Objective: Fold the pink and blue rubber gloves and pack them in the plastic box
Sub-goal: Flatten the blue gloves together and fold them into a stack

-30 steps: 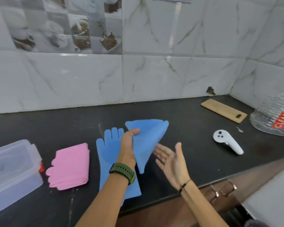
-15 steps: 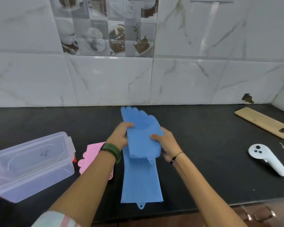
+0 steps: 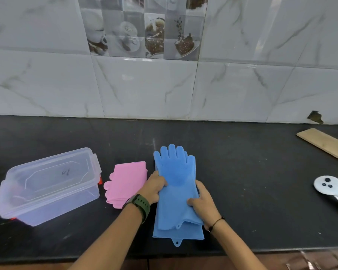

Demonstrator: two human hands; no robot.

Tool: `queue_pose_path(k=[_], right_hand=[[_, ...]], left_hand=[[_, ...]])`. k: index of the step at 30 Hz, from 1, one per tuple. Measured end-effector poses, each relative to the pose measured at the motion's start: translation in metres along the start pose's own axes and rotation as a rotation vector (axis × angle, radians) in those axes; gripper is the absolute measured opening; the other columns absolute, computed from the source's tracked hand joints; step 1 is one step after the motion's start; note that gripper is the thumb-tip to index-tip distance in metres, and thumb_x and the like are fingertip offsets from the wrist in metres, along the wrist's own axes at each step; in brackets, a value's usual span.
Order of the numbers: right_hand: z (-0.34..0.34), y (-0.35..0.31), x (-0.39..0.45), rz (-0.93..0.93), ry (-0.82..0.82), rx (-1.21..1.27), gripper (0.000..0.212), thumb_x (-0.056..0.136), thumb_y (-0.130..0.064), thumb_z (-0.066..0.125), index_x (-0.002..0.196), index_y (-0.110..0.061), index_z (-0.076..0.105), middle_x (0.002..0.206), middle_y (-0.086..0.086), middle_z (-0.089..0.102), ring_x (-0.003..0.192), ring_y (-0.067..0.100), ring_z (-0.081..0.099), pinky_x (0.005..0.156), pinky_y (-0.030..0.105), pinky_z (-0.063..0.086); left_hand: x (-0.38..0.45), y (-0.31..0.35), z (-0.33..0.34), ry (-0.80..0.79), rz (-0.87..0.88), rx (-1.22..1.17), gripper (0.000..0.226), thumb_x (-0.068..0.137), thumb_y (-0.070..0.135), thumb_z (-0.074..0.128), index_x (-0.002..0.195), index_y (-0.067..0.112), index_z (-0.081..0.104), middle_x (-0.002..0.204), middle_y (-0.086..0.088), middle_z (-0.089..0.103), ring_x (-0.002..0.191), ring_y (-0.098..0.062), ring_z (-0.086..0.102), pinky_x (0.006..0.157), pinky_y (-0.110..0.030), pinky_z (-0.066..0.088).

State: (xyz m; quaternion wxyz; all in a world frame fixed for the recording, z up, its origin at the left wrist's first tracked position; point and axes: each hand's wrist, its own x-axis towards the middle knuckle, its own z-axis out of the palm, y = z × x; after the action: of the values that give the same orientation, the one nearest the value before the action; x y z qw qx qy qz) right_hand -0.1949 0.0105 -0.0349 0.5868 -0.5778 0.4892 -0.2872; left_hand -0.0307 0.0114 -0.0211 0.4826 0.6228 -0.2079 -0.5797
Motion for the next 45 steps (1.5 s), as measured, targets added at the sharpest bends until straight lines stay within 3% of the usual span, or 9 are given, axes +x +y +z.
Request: queue_pose_path(k=[6,10,14,20,24,31,36,40,45], right_hand=[[-0.007,0.001,0.002,0.125,-0.104,0.181,0.024,0.084,-0.005,0.058,0.106,-0.013,0.06,0.101,0.01,0.072,0.089,0.025,0.07,0.066,0.031,0.058],[-0.018,-0.019,0.024,0.233,-0.165,0.554,0.031,0.095,-0.027,0.051,0.115,-0.006,0.062,0.114,0.017,0.069,0.108,0.032,0.064,0.091,0.045,0.053],[-0.019,-0.034,0.032,0.233,-0.209,0.509,0.03,0.09,-0.014,0.049,0.113,-0.001,0.063,0.107,0.016,0.069,0.091,0.028,0.067,0.081,0.038,0.056],[-0.015,-0.029,0.03,0.203,-0.422,0.668,0.042,0.091,-0.011,0.031,0.112,-0.006,0.066,0.111,0.017,0.07,0.094,0.029,0.069,0.08,0.04,0.056],[-0.019,-0.026,0.042,0.217,-0.425,0.694,0.035,0.081,-0.013,0.039,0.091,-0.003,0.072,0.087,0.012,0.073,0.072,0.023,0.07,0.067,0.034,0.058],[-0.018,-0.036,0.087,0.265,-0.116,0.45,0.032,0.093,-0.038,0.05,0.106,-0.009,0.052,0.07,0.013,0.073,0.055,0.024,0.07,0.049,0.028,0.056],[-0.022,-0.066,0.113,0.114,-0.223,0.028,0.063,0.086,-0.017,0.058,0.132,-0.048,0.03,0.058,0.007,0.057,0.041,0.016,0.048,0.041,0.023,0.039],[-0.037,-0.09,0.117,-0.016,-0.33,-0.233,0.046,0.079,0.003,0.041,0.106,-0.026,0.064,0.07,0.011,0.061,0.042,0.016,0.052,0.04,0.022,0.042],[-0.076,-0.111,0.107,-0.147,-0.164,-0.187,0.025,0.081,0.007,0.043,0.093,-0.01,0.058,0.045,0.007,0.06,0.034,0.016,0.056,0.033,0.02,0.045]], left_hand=[[-0.001,0.003,-0.001,-0.01,-0.025,0.078,0.035,0.083,-0.016,0.036,0.103,0.007,0.054,0.096,-0.011,0.059,0.078,-0.022,0.057,0.063,-0.029,0.05],[-0.002,0.007,0.002,0.048,-0.011,0.248,0.04,0.085,-0.007,0.046,0.124,0.005,0.042,0.111,-0.011,0.054,0.091,-0.023,0.055,0.067,-0.028,0.048],[-0.009,0.004,0.019,0.372,0.295,1.037,0.043,0.089,0.02,0.049,0.127,0.006,0.037,0.128,-0.015,0.04,0.113,-0.032,0.045,0.088,-0.036,0.043],[-0.008,0.022,0.056,0.102,0.252,0.813,0.045,0.089,0.057,0.04,0.083,0.015,0.055,0.076,0.003,0.056,0.083,-0.02,0.054,0.076,-0.03,0.041],[-0.004,0.019,0.053,0.068,0.36,0.88,0.062,0.095,0.03,0.039,0.15,0.027,0.011,0.104,-0.009,0.062,0.089,-0.019,0.057,0.082,-0.029,0.045],[-0.008,0.024,0.046,0.069,0.465,1.242,0.032,0.089,0.002,0.042,0.116,0.003,0.059,0.07,0.0,0.046,0.085,-0.022,0.054,0.058,-0.022,0.038],[-0.029,0.023,0.063,0.084,0.558,1.425,0.04,0.093,0.001,0.042,0.133,0.004,0.045,0.12,-0.022,0.056,0.103,-0.038,0.057,0.081,-0.039,0.046],[-0.037,0.03,0.074,0.056,0.547,1.459,0.03,0.092,0.0,0.044,0.121,-0.002,0.051,0.121,-0.023,0.053,0.104,-0.038,0.057,0.083,-0.04,0.045],[-0.054,0.041,0.086,-0.044,0.642,1.143,0.054,0.085,-0.004,0.047,0.137,0.01,0.039,0.118,-0.016,0.055,0.097,-0.029,0.057,0.078,-0.032,0.046]])
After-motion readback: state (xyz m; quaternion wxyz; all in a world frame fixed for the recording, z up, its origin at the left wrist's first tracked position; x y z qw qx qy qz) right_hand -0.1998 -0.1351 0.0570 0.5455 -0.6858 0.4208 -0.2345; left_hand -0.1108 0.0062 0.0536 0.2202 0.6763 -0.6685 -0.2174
